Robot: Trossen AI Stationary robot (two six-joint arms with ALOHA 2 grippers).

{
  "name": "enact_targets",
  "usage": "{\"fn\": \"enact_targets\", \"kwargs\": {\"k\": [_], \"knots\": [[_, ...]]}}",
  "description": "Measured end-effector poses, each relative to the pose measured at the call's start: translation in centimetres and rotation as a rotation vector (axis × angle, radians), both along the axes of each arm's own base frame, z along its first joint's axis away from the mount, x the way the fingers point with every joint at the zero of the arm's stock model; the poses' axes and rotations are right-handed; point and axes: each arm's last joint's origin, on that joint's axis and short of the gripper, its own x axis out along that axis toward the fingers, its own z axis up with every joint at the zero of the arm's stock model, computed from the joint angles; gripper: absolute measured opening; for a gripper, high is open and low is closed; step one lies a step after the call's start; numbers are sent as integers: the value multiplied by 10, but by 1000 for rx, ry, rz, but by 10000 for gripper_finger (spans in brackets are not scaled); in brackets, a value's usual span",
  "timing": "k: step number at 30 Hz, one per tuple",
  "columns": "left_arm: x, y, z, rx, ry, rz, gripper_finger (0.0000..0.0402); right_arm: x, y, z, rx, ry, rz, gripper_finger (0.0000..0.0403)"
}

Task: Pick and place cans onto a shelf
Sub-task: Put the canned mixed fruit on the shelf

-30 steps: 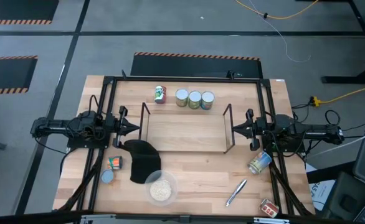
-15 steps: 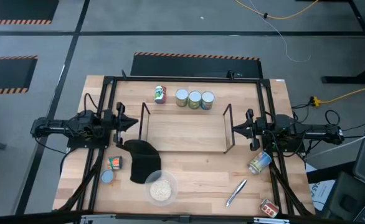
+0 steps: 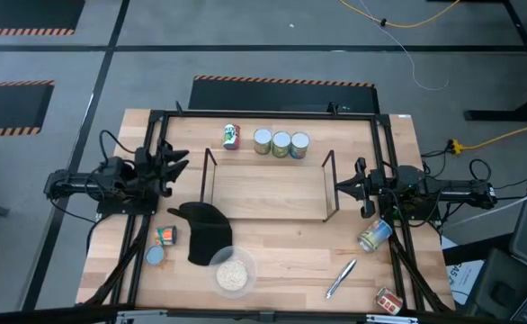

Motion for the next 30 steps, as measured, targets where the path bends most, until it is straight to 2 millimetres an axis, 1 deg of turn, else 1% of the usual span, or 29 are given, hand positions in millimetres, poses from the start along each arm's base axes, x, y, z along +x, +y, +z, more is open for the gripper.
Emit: {"fn": "enact_targets", "kwargs": {"k": [7, 11, 14, 19, 21, 24, 30], "knots": [[-1, 0, 3, -27, -35, -4, 187, 0, 0, 0, 0, 0, 0, 46], [-1, 1, 6, -57, -74, -12, 187, 0, 0, 0, 0, 0, 0, 46], [0, 2, 8, -94, -104, 16, 187, 0, 0, 0, 0, 0, 0, 46], [6, 3, 11, -126, -86, 73, 187, 0, 0, 0, 0, 0, 0, 46], [10, 4, 18, -135, -67, 91, 187, 0, 0, 0, 0, 0, 0, 46], [18, 5, 36, -135, -38, 122, 186, 0, 0, 0, -5, 0, 0, 46], [42, 12, 77, -122, 148, 216, 186, 0, 0, 0, -51, -1, -2, 46]]}}
